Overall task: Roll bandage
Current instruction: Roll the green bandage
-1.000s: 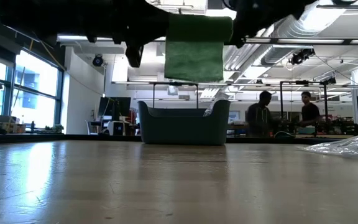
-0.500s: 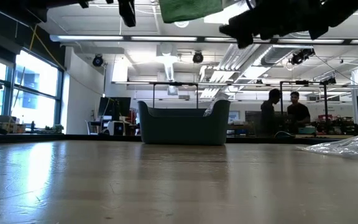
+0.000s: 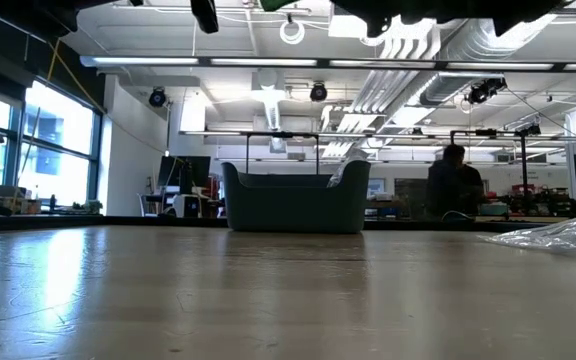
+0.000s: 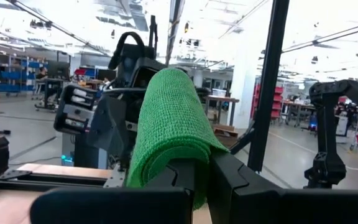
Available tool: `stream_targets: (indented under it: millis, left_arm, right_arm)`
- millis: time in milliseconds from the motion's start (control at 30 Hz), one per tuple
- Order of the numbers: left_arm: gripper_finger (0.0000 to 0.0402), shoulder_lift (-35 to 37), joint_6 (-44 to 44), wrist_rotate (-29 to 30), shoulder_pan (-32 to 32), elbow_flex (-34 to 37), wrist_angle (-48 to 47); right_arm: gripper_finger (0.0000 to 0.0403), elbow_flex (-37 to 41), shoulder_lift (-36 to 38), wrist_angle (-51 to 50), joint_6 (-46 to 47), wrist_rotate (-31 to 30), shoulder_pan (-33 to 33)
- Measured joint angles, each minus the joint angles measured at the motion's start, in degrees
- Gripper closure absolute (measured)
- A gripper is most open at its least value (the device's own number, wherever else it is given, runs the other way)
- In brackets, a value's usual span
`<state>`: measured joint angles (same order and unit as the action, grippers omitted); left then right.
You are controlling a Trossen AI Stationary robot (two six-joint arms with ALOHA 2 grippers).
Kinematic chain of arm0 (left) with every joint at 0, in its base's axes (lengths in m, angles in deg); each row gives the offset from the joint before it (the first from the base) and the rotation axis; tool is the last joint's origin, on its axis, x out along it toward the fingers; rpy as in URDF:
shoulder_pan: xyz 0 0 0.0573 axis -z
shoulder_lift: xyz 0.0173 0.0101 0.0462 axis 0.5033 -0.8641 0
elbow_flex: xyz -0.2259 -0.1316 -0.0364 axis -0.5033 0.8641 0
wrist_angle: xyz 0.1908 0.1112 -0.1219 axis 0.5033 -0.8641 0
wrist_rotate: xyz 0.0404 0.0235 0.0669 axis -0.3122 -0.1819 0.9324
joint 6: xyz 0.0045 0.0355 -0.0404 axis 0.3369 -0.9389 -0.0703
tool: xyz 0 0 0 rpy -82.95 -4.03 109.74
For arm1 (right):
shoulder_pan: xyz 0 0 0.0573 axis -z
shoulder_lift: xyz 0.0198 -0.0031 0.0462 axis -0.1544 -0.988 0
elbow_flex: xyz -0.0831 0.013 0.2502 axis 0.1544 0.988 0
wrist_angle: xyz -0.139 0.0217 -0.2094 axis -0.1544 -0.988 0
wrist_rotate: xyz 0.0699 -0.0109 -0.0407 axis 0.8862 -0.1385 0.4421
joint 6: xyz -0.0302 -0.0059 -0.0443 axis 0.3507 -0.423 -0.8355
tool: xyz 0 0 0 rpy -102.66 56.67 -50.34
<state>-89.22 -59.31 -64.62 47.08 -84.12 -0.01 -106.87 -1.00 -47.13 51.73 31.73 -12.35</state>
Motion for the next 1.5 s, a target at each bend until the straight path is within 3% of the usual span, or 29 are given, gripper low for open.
stream_targets:
  millis: [167,300,500,767,933,1067,1233,1500]
  left_arm:
    - [0.0392,0.0,0.0,-0.1,0.0,0.0,-0.1]
    - [0.0392,0.0,0.0,-0.1,0.2,0.0,-0.3]
    - [0.0392,0.0,0.0,-0.1,0.2,0.0,-0.7]
    - [0.0392,0.0,0.0,-0.6,0.2,0.0,-0.8]
    - [0.0392,0.0,-0.1,-2.5,0.2,0.0,-0.6]
    - [0.0392,0.0,-0.1,-5.1,0.5,0.0,0.1]
    - [0.0392,-0.1,-2.1,-8.5,1.4,0.0,2.2]
    - [0.0392,0.7,-8.1,-6.4,5.3,0.0,8.3]
  right_arm:
    - [0.0235,-4.1,3.1,-14.7,-0.5,-7.6,-0.4]
    - [0.0235,-6.7,4.2,-22.0,2.6,-7.1,-1.0]
    - [0.0235,-8.8,4.3,-21.6,1.5,-5.2,-4.2]
    - [0.0235,-9.3,3.3,-17.4,5.0,-13.1,-6.0]
    - [0.0238,-9.2,-1.2,-11.8,1.4,-13.9,-6.1]
    - [0.0277,-9.2,-4.1,-6.6,-0.9,-14.0,-6.9]
    - [0.0385,-9.2,-5.3,-5.5,-2.2,-14.8,-6.8]
    - [0.04,-9.2,-5.3,-6.4,-2.5,-13.0,-8.1]
